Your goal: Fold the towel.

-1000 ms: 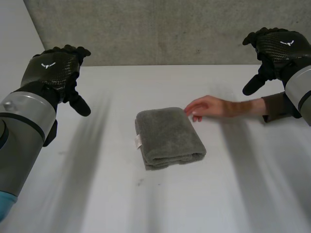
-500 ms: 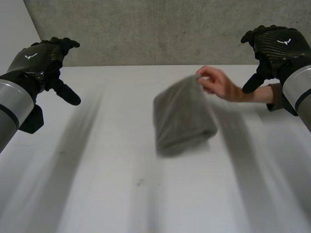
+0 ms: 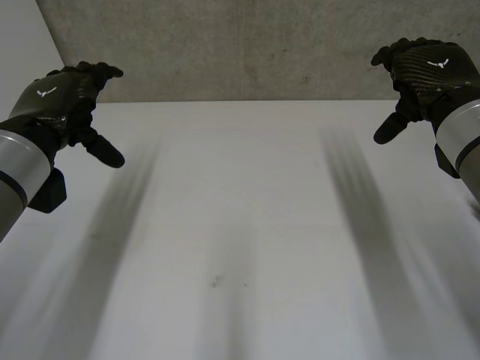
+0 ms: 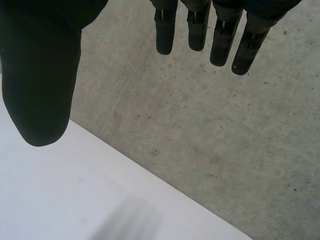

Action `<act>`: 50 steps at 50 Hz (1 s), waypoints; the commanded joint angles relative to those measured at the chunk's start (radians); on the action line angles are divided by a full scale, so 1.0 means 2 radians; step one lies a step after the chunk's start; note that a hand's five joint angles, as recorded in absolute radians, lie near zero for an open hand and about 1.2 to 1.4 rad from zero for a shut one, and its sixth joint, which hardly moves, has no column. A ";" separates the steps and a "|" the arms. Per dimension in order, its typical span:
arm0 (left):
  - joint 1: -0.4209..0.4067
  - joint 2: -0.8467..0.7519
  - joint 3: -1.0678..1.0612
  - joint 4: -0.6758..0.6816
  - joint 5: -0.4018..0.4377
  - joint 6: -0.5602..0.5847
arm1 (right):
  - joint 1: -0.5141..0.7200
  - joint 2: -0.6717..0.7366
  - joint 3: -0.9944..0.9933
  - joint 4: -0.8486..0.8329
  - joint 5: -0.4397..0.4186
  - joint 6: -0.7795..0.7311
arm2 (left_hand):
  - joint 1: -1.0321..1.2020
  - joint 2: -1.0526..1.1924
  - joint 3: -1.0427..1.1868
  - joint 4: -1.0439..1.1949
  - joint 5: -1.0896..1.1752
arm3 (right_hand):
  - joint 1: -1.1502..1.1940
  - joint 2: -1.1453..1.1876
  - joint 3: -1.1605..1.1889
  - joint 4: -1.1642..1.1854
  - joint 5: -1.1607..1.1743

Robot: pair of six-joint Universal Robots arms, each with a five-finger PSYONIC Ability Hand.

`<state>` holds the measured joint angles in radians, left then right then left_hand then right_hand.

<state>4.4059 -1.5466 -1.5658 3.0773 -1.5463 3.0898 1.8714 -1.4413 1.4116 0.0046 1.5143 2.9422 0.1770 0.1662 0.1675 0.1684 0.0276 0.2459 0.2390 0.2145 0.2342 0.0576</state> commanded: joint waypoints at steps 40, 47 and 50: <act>-0.012 -0.004 -0.022 0.024 -0.001 0.002 | -0.002 0.004 -0.002 -0.001 -0.002 0.000 | 0.002 0.008 0.007 0.006 -0.010 | -0.036 -0.032 -0.020 -0.030 -0.029; -0.012 -0.003 -0.024 0.024 -0.001 0.002 | -0.002 0.004 -0.001 -0.001 -0.002 0.000 | 0.002 0.008 0.007 0.006 -0.010 | -0.036 -0.032 -0.020 -0.030 -0.029; -0.014 -0.004 -0.025 0.024 -0.001 0.002 | -0.002 0.004 -0.001 -0.001 -0.002 0.000 | 0.001 0.006 0.005 0.005 -0.012 | -0.036 -0.032 -0.020 -0.030 -0.029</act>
<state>4.3802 -1.5532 -1.6125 3.1268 -1.5478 3.0938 1.8669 -1.4342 1.4088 0.0031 1.5093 2.9422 0.1770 0.1660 0.1674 0.1683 0.0276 0.2459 0.2390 0.2145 0.2342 0.0576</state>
